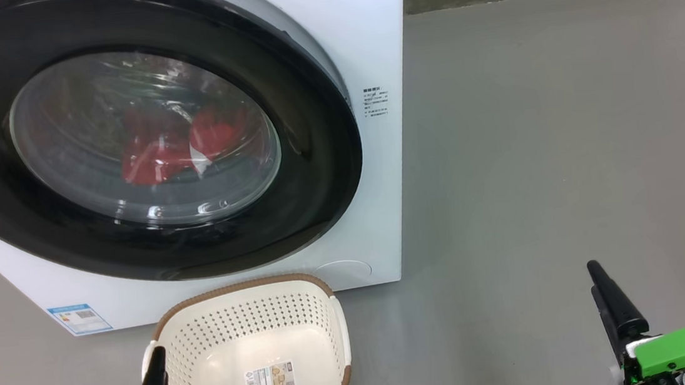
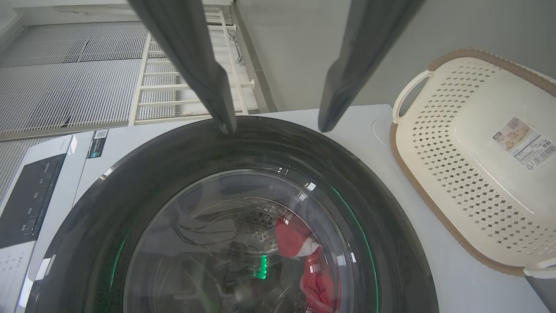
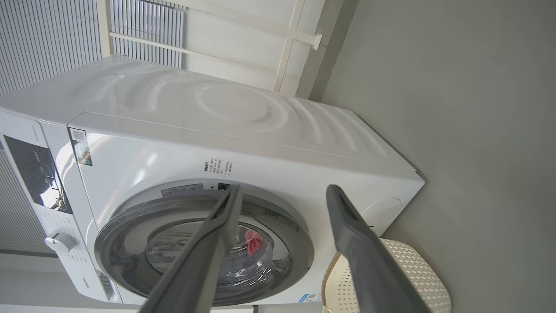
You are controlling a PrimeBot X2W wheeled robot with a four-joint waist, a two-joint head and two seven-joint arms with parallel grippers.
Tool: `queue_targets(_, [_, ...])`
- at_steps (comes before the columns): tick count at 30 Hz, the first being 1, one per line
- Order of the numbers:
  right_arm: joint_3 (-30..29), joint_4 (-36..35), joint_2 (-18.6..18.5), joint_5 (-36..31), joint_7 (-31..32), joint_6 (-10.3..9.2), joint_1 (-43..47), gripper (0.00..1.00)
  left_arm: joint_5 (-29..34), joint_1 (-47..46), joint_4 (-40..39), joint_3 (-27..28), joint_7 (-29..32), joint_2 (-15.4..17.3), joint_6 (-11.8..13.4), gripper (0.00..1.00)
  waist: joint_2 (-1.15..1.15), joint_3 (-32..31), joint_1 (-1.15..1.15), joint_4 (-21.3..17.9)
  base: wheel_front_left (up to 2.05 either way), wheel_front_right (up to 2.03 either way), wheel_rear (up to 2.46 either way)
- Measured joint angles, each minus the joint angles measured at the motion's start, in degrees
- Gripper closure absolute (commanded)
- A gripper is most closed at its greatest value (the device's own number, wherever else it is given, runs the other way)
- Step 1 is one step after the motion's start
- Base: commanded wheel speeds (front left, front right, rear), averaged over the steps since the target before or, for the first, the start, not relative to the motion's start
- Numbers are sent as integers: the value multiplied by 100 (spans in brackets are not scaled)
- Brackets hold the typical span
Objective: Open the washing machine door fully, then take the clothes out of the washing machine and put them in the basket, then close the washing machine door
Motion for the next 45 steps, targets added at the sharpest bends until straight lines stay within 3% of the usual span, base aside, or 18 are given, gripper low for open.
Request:
queue_targets(24, [488, -25, -130, -1815, -386, 0, 65, 0, 2382, 227, -279, -212, -388, 68, 2, 0, 0, -7, 0, 42, 0, 0, 0])
queue_targets(45, [678, -63, -170, -3365, -717, 0, 110, 0, 3895, 340, -588, -482, -736, 242, 254, 0, 0, -18, 0, 82, 0, 0, 0])
